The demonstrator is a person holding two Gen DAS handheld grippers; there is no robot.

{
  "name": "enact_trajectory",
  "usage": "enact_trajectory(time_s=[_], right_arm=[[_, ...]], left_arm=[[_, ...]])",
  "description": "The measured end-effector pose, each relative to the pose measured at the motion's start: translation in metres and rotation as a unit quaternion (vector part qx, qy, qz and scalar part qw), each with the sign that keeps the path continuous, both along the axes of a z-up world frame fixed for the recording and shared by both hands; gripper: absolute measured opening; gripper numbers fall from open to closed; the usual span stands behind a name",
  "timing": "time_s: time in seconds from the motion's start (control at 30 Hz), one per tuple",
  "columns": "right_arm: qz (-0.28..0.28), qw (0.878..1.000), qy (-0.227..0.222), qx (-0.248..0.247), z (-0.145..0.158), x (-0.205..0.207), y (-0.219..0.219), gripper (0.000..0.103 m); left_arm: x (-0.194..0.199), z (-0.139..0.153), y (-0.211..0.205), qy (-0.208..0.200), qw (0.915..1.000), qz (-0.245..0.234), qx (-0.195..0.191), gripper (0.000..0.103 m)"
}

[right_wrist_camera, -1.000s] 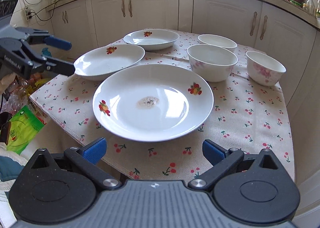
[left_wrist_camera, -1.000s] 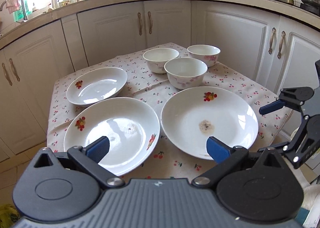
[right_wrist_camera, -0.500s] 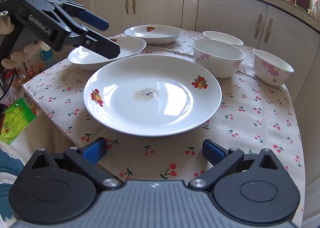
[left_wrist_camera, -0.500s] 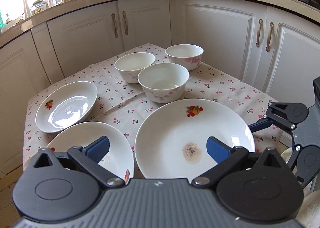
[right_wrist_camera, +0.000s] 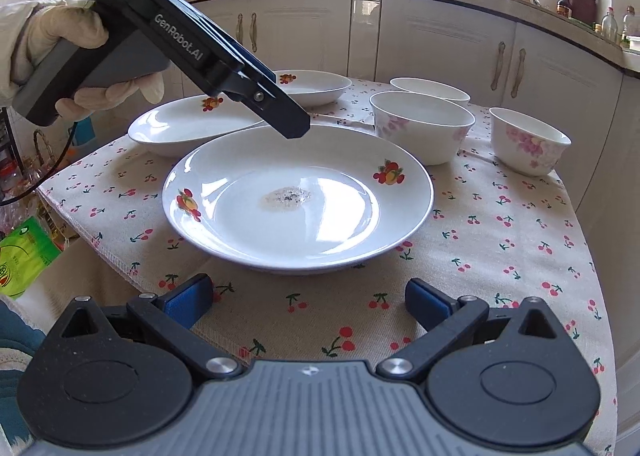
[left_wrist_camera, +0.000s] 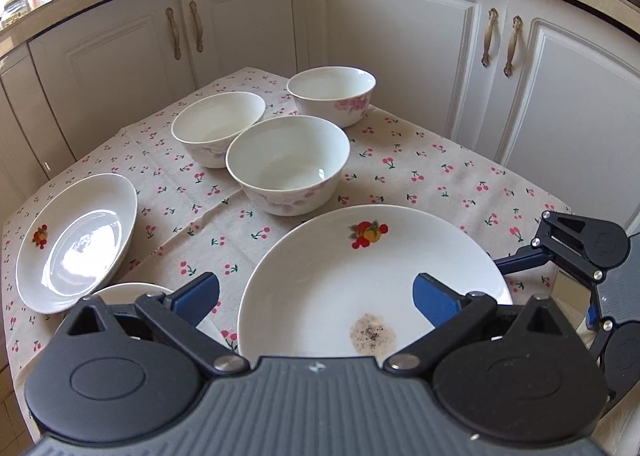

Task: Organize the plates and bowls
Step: 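Lift the stained plate with the left tool and carry it across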

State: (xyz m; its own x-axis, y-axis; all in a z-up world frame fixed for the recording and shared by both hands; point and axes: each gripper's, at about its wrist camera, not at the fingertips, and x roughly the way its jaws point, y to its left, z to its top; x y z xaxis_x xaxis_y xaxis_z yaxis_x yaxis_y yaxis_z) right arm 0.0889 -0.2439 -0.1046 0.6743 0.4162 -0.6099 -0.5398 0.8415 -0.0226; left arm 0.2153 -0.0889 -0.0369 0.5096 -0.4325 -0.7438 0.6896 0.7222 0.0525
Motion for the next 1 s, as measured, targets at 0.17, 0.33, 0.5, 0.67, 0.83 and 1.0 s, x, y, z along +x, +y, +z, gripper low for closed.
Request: enact_trajectory(time_s=[0.17, 0.33, 0.5, 0.67, 0.83, 1.0], right_arm=[[0.003, 1.0, -0.001, 0.0, 0.0, 0.001, 0.001, 0.103], [0.013, 1.0, 0.0, 0.0, 0.0, 0.004, 0.001, 0.103], [0.016, 1.0, -0.001, 0.0, 0.0, 0.006, 0.002, 0.103], [0.013, 1.0, -0.006, 0.002, -0.001, 0.007, 0.002, 0.103], [0.011, 1.0, -0.011, 0.004, -0.002, 0.008, 0.003, 0.103], [0.008, 1.0, -0.014, 0.006, -0.003, 0.007, 0.004, 0.103]], left_arm=[[0.019, -0.01, -0.009, 0.029, 0.9992, -0.021, 0.018, 0.102], [0.044, -0.024, -0.012, 0.083, 0.9959, -0.022, 0.027, 0.099], [0.062, -0.03, -0.013, 0.126, 0.9909, -0.031, 0.034, 0.097], [0.07, -0.035, -0.017, 0.157, 0.9847, -0.054, 0.053, 0.097], [0.074, -0.039, -0.017, 0.187, 0.9785, -0.068, 0.055, 0.097], [0.076, -0.038, -0.016, 0.2, 0.9752, -0.081, 0.052, 0.097]])
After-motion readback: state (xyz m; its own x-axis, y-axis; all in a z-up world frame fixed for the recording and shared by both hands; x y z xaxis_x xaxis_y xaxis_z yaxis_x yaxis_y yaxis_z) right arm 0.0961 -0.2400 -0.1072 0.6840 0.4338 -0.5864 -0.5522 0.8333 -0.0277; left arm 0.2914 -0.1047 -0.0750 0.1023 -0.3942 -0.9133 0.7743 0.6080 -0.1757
